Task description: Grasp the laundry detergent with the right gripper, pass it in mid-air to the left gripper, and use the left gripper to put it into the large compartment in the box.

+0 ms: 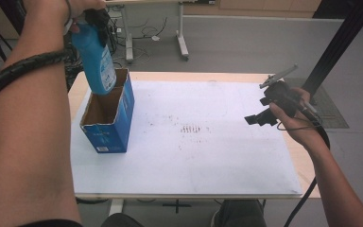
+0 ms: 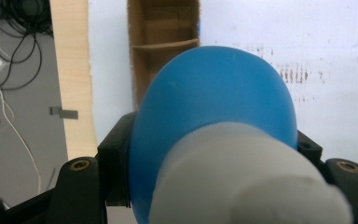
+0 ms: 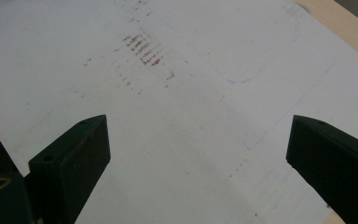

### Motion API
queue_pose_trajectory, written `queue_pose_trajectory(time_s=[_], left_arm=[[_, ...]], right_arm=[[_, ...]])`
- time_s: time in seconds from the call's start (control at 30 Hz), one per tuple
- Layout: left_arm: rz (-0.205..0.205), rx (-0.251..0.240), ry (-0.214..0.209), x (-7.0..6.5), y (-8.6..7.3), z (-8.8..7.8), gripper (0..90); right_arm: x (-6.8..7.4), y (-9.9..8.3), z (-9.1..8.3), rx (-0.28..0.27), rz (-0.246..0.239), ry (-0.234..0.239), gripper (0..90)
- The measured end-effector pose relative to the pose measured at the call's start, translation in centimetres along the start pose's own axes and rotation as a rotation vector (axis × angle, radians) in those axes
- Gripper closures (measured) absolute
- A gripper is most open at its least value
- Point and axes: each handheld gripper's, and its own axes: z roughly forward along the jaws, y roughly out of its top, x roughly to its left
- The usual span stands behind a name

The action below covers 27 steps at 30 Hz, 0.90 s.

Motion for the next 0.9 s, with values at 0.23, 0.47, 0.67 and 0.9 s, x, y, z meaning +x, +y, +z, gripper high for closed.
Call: queue_pose_trajectory(time_s=[0.23,0.47,0.67,0.9], left_arm=[[-0.065,-0.017,-0.002,1.3,-0.1,0.5,36.3],[-0.084,-0.023,0.005,2.0,-0.1,1.3,36.3],[-0.092,-0.023,-0.008,2.6,-0.1,2.6,36.3],[-0.092,-0.02,-0.014,2.9,-0.1,4.5,36.3]], right_arm=[[0.0,0.1,0.0,0.013,-0.008,-0.005,6.2],[-0.1,0.0,-0.1,0.018,-0.009,-0.005,6.2],[0.1,0.0,0.2,0.024,-0.013,-0.001,6.3],[0.2,0.0,0.3,0.023,-0.016,-0.002,6.3]])
